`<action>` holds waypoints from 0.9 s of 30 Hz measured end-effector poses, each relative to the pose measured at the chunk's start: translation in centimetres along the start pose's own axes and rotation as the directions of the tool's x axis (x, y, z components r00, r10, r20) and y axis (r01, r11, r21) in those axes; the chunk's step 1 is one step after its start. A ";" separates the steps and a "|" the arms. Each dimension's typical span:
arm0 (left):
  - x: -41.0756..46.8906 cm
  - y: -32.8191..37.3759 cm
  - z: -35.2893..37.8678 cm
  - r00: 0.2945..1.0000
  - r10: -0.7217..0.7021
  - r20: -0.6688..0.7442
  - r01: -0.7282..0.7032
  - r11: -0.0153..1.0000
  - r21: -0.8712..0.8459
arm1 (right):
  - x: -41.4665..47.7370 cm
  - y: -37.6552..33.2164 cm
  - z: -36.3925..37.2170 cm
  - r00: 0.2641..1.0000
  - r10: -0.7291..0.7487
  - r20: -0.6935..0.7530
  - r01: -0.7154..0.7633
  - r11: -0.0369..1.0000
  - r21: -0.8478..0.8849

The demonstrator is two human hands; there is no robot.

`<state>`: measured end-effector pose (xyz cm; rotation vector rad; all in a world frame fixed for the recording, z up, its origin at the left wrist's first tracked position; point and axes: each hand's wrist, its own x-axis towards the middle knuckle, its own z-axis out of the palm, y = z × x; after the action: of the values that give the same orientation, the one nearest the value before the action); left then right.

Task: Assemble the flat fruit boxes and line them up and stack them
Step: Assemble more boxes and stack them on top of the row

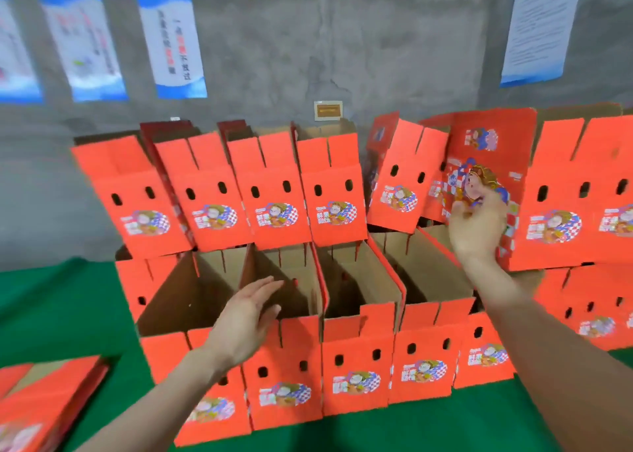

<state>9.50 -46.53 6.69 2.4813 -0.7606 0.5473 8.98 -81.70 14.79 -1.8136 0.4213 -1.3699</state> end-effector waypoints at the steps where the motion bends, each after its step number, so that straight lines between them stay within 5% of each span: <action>1: -1.8 -1.3 -1.3 0.998 -0.029 -0.061 0.028 0.999 -0.018 | -1.9 -1.9 1.3 1.000 -0.031 0.000 0.031 0.997 0.075; 5: -10.4 -7.5 -4.8 0.918 -0.206 -0.338 0.183 0.978 -0.098 | -12.0 -9.3 6.3 0.937 -0.302 0.174 0.253 0.933 0.257; 8: -18.1 -12.6 -5.5 0.842 -0.424 -0.333 0.402 0.905 -0.137 | -20.8 -13.9 9.7 0.691 -0.545 0.475 0.423 0.837 0.346; 12: -28.6 -20.4 -7.6 0.673 -0.674 -0.306 0.675 0.728 -0.120 | -32.0 -18.3 14.3 0.338 -0.565 0.752 0.401 0.810 0.429; 16: -36.3 -28.9 -12.1 0.369 -0.869 -0.329 0.904 0.418 -0.090 | -40.5 -20.0 18.3 0.194 -0.485 0.853 0.327 0.852 0.410; 18: -38.2 -33.0 -14.2 0.276 -0.907 -0.317 0.957 0.291 0.000 | -43.7 -20.0 20.1 0.141 -0.409 0.901 0.329 0.878 0.347; 22: -37.9 -39.2 -15.6 0.336 -0.923 -0.186 0.908 0.266 0.323 | -48.5 -19.9 23.0 0.066 -0.255 0.965 0.324 0.920 0.221; 27: -35.2 -41.1 -10.8 0.477 -0.877 0.052 0.776 0.448 0.444 | -52.5 -18.4 25.7 0.008 -0.064 0.998 0.320 0.946 0.058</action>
<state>4.83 3.68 -15.73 2.8751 0.6410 -0.0760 10.13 -24.50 -7.26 -2.5482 -0.5666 0.2029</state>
